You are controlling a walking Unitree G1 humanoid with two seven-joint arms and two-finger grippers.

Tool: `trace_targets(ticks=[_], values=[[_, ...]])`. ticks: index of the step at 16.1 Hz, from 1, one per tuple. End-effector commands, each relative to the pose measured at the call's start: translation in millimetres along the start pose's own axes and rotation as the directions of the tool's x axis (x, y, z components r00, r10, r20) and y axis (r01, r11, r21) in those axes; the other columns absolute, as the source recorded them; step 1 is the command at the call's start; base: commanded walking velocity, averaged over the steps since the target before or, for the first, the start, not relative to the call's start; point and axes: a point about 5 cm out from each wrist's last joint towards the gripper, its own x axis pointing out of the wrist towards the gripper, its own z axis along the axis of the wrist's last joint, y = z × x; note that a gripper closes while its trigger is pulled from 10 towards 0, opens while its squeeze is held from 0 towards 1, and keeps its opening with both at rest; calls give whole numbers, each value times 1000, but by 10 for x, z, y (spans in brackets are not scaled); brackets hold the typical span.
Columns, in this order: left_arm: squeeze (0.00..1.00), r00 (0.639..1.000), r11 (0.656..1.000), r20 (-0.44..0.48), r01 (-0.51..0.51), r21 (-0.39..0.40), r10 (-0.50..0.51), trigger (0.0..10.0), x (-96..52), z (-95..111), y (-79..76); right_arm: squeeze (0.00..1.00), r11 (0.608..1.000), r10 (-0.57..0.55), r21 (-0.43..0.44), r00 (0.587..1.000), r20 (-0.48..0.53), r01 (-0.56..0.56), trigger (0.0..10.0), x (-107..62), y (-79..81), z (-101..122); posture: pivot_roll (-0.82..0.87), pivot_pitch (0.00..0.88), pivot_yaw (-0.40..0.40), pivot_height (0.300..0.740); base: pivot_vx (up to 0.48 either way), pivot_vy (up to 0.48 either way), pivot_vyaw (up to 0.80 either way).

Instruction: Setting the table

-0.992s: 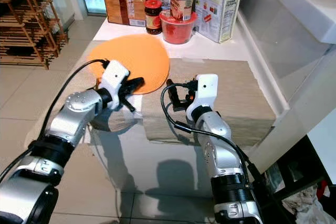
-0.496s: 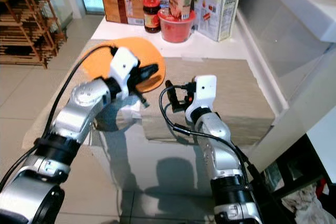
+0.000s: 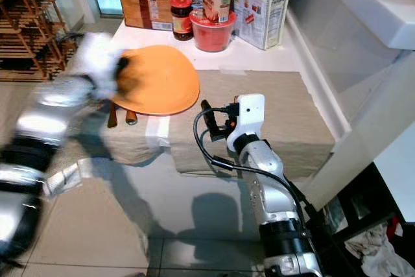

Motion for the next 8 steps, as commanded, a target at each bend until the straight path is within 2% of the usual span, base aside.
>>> trace_targets(ticks=[1, 3, 6, 8], values=[[0, 997, 997, -29, -67, 28, 68, 10000, -18, 5, 145, 0, 1000, -1, 2, 999, -34, 1, 10000, -36, 0, -77, 4, 0, 15, 740, 0, 0, 0], [0, 987, 989, -66, -143, 27, 145, 10000, -80, -85, 304, 0, 1000, 4, 1, 999, -42, -4, 10000, -55, 13, -100, 5, 0, 11, 740, 0, 0, 0], [0, 986, 988, -66, -155, 16, 156, 10000, -65, -87, 300, 0, 1000, 9, -1, 999, -46, -9, 10000, -64, 19, -105, 0, 0, 7, 740, 0, 0, 0], [0, 989, 992, -81, -125, 7, 126, 10000, -7, -141, 195, 0, 1000, 13, -4, 999, -49, -13, 10000, -71, 17, -98, -5, 0, 6, 740, 0, 0, 0]])
